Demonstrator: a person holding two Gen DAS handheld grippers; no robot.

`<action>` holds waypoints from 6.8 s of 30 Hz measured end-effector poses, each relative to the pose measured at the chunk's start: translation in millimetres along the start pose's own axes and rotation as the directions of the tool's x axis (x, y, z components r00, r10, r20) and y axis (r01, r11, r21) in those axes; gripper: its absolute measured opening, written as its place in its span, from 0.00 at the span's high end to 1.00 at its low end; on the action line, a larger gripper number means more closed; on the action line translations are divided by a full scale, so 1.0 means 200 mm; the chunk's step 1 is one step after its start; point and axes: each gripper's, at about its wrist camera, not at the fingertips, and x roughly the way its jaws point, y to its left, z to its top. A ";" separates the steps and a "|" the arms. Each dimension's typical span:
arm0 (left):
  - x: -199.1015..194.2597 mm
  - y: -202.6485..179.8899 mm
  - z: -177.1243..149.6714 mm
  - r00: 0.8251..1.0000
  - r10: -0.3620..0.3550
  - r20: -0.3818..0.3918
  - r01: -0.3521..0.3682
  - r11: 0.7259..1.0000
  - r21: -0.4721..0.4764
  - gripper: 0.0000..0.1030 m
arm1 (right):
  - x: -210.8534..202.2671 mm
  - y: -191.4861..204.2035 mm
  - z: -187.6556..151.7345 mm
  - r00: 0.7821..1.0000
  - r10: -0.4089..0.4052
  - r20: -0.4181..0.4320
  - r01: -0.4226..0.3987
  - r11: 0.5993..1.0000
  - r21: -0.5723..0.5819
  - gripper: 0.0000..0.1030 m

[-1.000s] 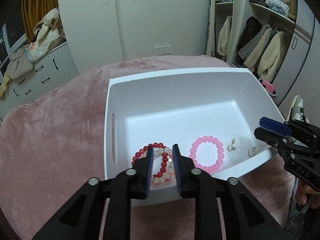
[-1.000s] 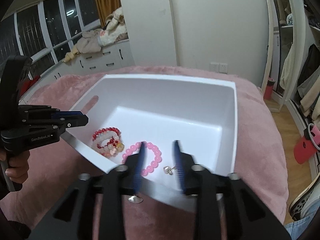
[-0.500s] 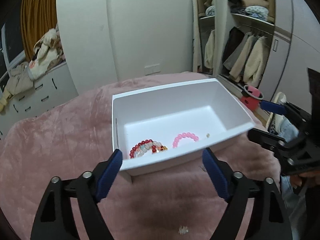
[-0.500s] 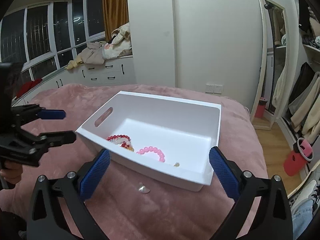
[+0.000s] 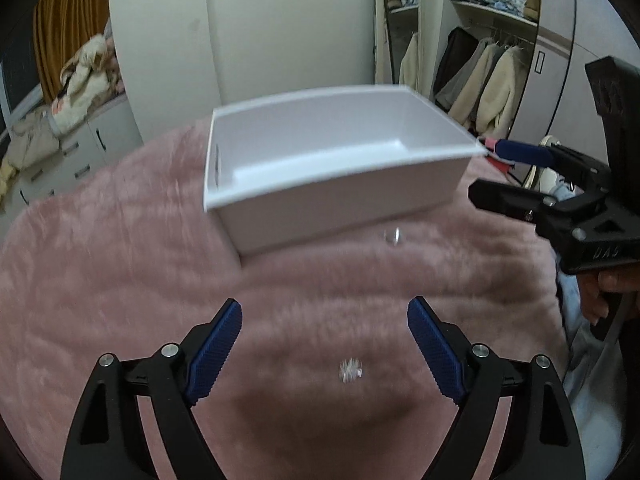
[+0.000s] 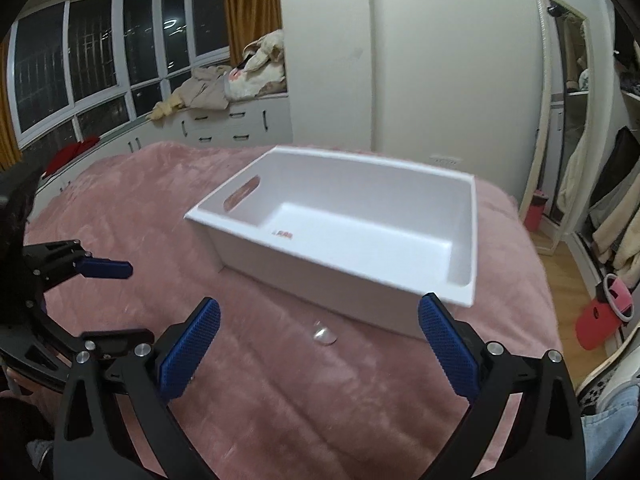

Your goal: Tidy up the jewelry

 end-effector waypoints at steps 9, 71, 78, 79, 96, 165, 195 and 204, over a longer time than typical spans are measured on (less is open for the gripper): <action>0.19 0.03 -0.12 0.996 -0.059 -0.073 0.057 0.998 -0.028 0.26 | 0.21 0.01 -0.13 0.994 0.044 -0.102 -0.045 0.999 -0.008 0.19; 0.03 0.04 0.22 0.992 -0.049 0.117 0.051 0.998 -0.020 0.76 | 0.03 -0.10 0.07 0.999 -0.023 0.042 0.019 0.996 0.086 0.78; 0.04 0.03 0.36 0.987 -0.045 0.156 0.046 0.999 -0.002 0.76 | 0.05 -0.17 0.11 0.997 -0.047 0.060 0.041 0.994 0.100 0.78; 0.05 0.03 0.39 0.987 -0.043 0.158 0.043 0.999 0.000 0.76 | 0.05 -0.18 0.12 0.997 -0.050 0.061 0.043 0.994 0.102 0.78; 0.43 0.13 0.67 0.996 0.044 0.082 -0.040 0.998 -0.040 0.76 | 0.27 -0.32 0.22 0.997 -0.078 0.026 0.075 0.989 0.126 0.78; -0.21 0.04 0.25 0.981 0.172 0.094 -0.162 0.981 -0.103 0.09 | -0.27 -0.02 0.14 0.983 -0.179 -0.047 0.185 0.958 0.218 0.05; -0.21 0.03 0.25 0.982 0.160 0.097 -0.152 0.984 -0.091 0.09 | -0.24 -0.04 0.13 0.982 -0.179 -0.062 0.189 0.956 0.226 0.05; -0.21 0.02 0.25 0.982 0.160 0.098 -0.152 0.985 -0.087 0.09 | -0.24 -0.04 0.12 0.982 -0.178 -0.062 0.188 0.955 0.230 0.05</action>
